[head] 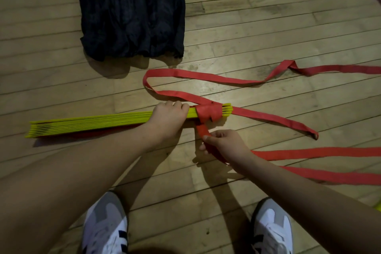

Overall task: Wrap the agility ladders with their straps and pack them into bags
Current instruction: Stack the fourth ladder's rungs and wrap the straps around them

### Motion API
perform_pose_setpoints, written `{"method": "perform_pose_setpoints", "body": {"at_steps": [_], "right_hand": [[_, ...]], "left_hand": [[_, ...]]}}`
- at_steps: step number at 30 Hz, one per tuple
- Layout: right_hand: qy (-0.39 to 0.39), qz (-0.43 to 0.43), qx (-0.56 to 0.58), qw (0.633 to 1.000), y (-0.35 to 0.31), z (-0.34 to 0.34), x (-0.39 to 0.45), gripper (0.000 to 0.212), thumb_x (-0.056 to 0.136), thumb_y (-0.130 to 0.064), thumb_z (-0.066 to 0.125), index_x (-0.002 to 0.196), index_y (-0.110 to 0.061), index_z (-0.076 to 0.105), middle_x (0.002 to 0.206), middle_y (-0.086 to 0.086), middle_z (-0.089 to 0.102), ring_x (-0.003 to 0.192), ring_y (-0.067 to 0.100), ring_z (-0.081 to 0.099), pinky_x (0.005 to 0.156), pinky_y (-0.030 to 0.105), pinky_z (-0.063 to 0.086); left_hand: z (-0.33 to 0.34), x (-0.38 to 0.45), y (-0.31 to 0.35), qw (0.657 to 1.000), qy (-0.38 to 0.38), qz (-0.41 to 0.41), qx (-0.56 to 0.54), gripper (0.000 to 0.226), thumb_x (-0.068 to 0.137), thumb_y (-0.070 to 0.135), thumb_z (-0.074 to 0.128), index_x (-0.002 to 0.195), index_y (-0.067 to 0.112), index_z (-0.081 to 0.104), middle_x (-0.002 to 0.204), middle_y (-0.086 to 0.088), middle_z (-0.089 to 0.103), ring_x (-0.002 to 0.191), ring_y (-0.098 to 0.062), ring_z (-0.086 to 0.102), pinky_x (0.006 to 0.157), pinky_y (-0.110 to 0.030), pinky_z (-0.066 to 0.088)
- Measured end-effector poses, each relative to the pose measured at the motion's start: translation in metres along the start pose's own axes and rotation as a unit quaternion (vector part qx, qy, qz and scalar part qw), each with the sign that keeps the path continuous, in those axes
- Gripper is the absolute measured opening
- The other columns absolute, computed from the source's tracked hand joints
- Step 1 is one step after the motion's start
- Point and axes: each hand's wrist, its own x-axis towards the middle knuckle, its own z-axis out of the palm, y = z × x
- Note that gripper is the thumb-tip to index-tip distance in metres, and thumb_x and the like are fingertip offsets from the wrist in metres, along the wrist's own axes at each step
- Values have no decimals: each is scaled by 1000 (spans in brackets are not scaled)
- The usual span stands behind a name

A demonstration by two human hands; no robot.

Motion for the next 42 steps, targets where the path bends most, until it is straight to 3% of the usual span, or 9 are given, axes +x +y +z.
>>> {"method": "perform_pose_setpoints", "body": {"at_steps": [6,9,11,16,23,29,36,40,42], "right_hand": [[-50,-22,-32,998,-16,-8,4,18,91,-6,60,90,11,66,86,19,72,72,21,63,68,21,52],[-64,-19,-19,998,-17,-10,4,18,91,-3,59,93,13,65,85,20,70,73,22,62,66,18,52],[-61,-18,5,998,-16,-10,3,19,91,0,57,98,17,63,82,18,68,69,21,60,62,16,51],[-55,-20,17,998,-11,-11,3,18,92,3,53,102,16,61,83,19,66,64,18,59,58,15,51],[-88,-26,-60,994,-5,-16,2,16,93,-6,56,89,5,68,84,16,72,70,16,64,64,15,50],[-123,-17,-85,989,-13,-24,-2,20,94,-9,57,95,9,66,85,16,73,68,16,66,60,15,50],[-110,-29,-22,993,-16,-21,-4,21,96,-10,53,98,9,63,84,17,70,67,17,63,60,14,51],[-65,-38,-24,997,-14,-14,-3,22,96,-9,52,93,9,64,82,18,70,62,15,60,57,15,49],[-44,-40,-30,998,-11,-12,-2,24,96,-8,52,92,12,65,86,24,70,61,15,60,58,15,49]], "left_hand": [[0,9,-1,998,17,41,42,38,93,19,50,128,10,38,118,-12,51,102,-31,56,71,-35,47],[4,7,-5,997,32,68,33,43,80,37,68,111,12,53,102,-13,58,88,-31,59,69,-37,48],[7,-1,-1,996,41,73,7,41,82,44,62,106,12,54,104,-16,56,91,-34,56,76,-40,46],[12,-16,19,995,41,4,-93,35,90,25,53,120,9,44,133,-21,36,105,-36,51,85,-42,41],[7,-8,16,995,7,-22,-95,51,87,25,59,129,14,33,116,-8,55,108,-29,51,83,-36,41],[3,4,7,998,0,-20,-66,61,90,21,55,142,11,25,129,-13,51,116,-32,49,94,-40,39],[-8,20,8,984,-28,-129,-121,93,86,30,69,150,1,8,136,-19,44,125,-33,43,103,-41,37],[-1,6,23,997,-8,-55,-58,51,91,27,60,133,3,43,122,-12,48,113,-27,46,96,-35,39],[4,-6,32,998,12,-31,-58,46,95,32,52,130,4,43,120,-10,44,112,-26,43,96,-35,38]]}}
